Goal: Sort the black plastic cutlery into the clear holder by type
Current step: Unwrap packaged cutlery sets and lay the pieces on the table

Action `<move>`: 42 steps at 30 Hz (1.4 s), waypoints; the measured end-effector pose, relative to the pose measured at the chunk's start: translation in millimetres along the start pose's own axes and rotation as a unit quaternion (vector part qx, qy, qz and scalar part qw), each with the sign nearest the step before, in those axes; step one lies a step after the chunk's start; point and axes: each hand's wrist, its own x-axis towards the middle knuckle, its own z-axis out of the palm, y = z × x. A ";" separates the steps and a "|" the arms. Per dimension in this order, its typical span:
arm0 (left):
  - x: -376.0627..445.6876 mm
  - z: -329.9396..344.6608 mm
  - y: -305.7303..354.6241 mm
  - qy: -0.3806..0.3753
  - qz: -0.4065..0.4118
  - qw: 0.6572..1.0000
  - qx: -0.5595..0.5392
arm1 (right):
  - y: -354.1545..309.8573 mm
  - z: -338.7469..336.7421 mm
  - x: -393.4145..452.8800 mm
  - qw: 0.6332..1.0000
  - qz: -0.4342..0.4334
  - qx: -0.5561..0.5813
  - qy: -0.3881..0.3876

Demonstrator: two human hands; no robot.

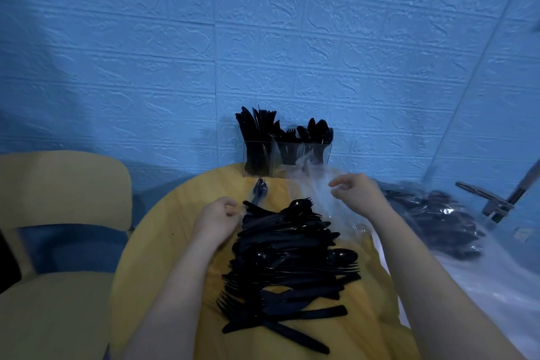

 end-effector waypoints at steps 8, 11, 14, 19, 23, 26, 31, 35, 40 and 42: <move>-2.1 -4.0 0.3 -0.030 -0.022 0.999 -0.016 | -0.3 14.7 -15.4 0.987 -0.054 -0.104 0.113; -1.0 -5.8 -0.2 0.045 -0.023 0.998 -0.030 | -6.7 20.4 -18.7 0.984 -0.100 -0.062 0.133; -4.8 -9.0 2.7 0.115 0.010 0.993 0.006 | -10.8 25.2 -24.4 0.980 -0.134 -0.039 0.141; -12.2 -15.7 9.9 0.256 0.108 0.961 0.012 | -8.4 31.7 -30.4 0.975 -0.167 -0.003 0.148; -19.1 -19.4 23.0 0.219 0.148 0.953 -0.150 | -15.9 36.0 -39.3 0.973 -0.167 0.124 0.101; -33.5 -15.9 39.3 0.124 0.154 0.946 -0.257 | -27.3 43.5 -45.3 0.961 -0.157 0.227 0.015; -52.1 -1.5 55.0 0.006 0.210 0.934 -0.288 | -40.1 53.7 -53.6 0.888 -0.114 0.436 -0.096; -53.7 -0.5 55.2 -0.009 0.223 0.925 -0.308 | -39.0 47.8 -53.8 0.870 -0.124 0.469 -0.091; -54.3 -3.4 58.9 -0.006 0.198 0.923 -0.330 | -39.1 41.2 -59.9 0.925 -0.227 0.289 -0.101; -53.4 -3.5 59.1 -0.019 0.174 0.920 -0.352 | -42.0 41.3 -62.6 0.929 -0.249 0.248 -0.116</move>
